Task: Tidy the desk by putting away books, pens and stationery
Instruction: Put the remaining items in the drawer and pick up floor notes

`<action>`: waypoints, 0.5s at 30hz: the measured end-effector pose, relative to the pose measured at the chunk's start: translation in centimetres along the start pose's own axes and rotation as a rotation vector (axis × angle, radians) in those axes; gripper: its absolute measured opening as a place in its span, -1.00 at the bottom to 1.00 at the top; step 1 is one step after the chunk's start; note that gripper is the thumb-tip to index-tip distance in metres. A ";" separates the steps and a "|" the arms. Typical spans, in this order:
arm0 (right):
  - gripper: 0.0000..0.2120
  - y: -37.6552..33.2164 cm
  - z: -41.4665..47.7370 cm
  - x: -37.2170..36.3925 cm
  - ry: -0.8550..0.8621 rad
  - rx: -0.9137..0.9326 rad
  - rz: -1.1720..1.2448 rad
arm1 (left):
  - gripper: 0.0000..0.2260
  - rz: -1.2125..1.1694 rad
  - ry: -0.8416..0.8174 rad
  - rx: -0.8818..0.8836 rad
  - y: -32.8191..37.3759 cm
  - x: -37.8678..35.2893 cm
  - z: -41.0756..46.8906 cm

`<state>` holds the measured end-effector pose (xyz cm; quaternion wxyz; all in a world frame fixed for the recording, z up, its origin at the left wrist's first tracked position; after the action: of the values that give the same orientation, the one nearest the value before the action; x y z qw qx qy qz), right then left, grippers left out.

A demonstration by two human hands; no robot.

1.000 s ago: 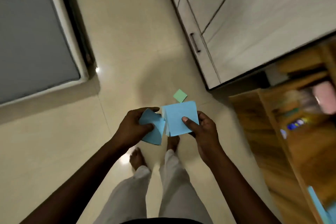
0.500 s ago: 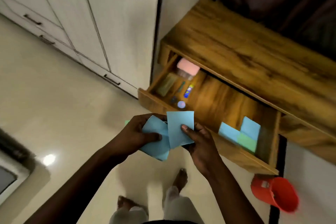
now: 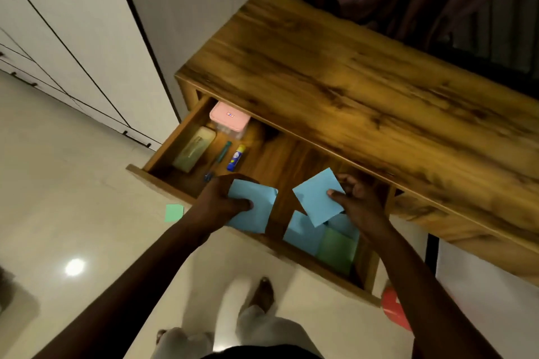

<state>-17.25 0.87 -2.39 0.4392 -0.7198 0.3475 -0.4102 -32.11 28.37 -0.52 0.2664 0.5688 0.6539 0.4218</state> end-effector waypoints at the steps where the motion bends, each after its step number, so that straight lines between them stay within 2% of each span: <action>1: -0.72 0.4 1.2 0.6 -0.046 0.007 -0.081 | -0.67 0.035 0.022 0.002 0.1 -0.7 1.0; 4: -0.74 2.4 4.3 1.5 -0.181 0.016 -0.252 | -0.63 0.141 0.077 0.041 -0.8 -2.8 4.1; 7: -0.70 4.2 6.7 1.8 -0.274 0.033 -0.382 | -0.60 0.246 0.055 0.096 -1.9 -5.1 7.1; 12: -0.60 5.5 9.1 1.3 -0.346 0.042 -0.573 | -0.68 0.464 0.043 0.175 -4.6 -7.1 11.6; 15: -0.59 6.3 9.7 1.1 -0.375 0.032 -0.629 | -0.61 0.550 0.004 0.286 -6.4 -8.2 12.4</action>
<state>-9.01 0.97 -10.58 0.3587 -0.8472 0.0163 -0.3916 -23.46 23.47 -13.28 0.0582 0.7555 0.5286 0.3827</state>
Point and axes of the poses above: each hand's wrist, its own z-axis towards the middle knuckle, its own x-axis out of the back of the hand, y = z × x, the point moved 7 cm from there along z, towards the middle knuckle, and after that the axes turned 10 degrees about x, right-handed, at the moved point
